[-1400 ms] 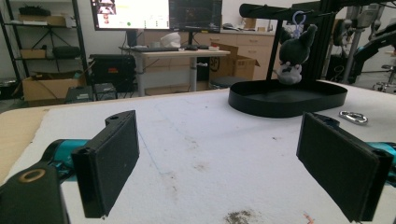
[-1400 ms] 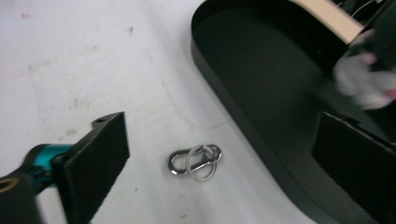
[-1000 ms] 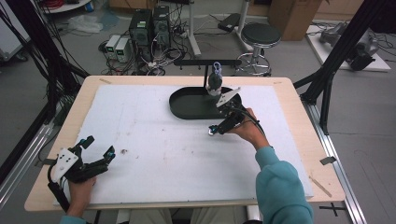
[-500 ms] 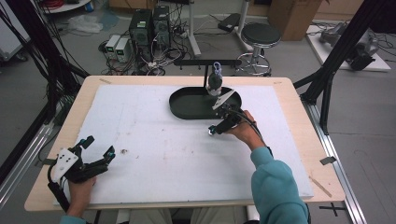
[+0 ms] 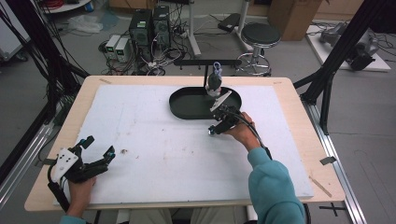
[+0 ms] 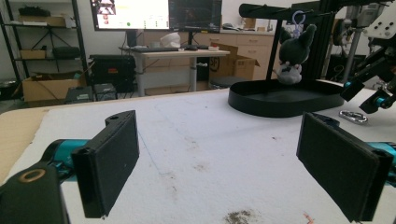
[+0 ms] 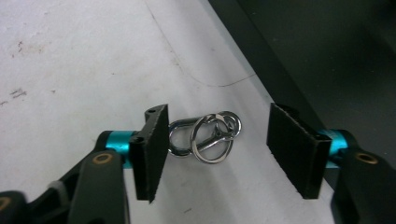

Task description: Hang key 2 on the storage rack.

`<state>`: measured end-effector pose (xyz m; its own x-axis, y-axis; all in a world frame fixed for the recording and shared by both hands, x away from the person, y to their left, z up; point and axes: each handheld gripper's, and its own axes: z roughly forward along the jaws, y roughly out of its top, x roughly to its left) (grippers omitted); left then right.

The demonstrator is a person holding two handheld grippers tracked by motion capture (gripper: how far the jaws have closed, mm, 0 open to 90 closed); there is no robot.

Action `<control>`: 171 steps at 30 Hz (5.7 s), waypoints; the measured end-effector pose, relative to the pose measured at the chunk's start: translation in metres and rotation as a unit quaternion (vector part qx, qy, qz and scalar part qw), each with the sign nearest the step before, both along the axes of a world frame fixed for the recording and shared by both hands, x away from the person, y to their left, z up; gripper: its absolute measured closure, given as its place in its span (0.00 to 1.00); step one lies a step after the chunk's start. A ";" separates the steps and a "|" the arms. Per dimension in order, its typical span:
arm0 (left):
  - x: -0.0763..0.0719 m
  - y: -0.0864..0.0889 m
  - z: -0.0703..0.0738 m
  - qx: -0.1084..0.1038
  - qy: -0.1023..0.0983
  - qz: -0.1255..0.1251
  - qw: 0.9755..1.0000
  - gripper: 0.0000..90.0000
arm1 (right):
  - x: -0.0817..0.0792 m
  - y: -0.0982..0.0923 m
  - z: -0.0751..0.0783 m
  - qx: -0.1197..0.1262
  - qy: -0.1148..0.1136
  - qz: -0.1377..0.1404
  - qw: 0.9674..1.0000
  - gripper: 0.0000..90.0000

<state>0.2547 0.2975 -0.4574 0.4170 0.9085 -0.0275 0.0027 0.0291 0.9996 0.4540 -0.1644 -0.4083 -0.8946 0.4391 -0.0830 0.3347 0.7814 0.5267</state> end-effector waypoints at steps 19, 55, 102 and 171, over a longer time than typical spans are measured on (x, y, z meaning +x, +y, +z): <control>0.000 0.000 0.000 -0.001 0.001 0.001 1.000 0.15 | -0.001 0.007 -0.006 -0.041 0.001 0.010 0.999 0.65; 0.000 0.000 0.000 -0.001 0.002 0.000 1.000 0.15 | 0.000 0.002 -0.002 -0.058 -0.006 0.009 0.998 0.88; 0.000 0.001 0.000 -0.001 0.003 0.000 1.000 0.15 | 0.003 -0.009 0.006 -0.039 -0.005 -0.014 0.999 0.98; 0.001 0.001 0.000 -0.004 0.002 0.000 1.000 0.15 | 0.069 -0.101 0.156 0.232 -0.091 -0.103 0.963 0.99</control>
<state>0.2552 0.2982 -0.4575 0.4163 0.9085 -0.0361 0.0061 0.0370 0.9993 0.5225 -0.2651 -0.2524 -0.7737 0.6333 0.0170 0.3257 0.3746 0.8681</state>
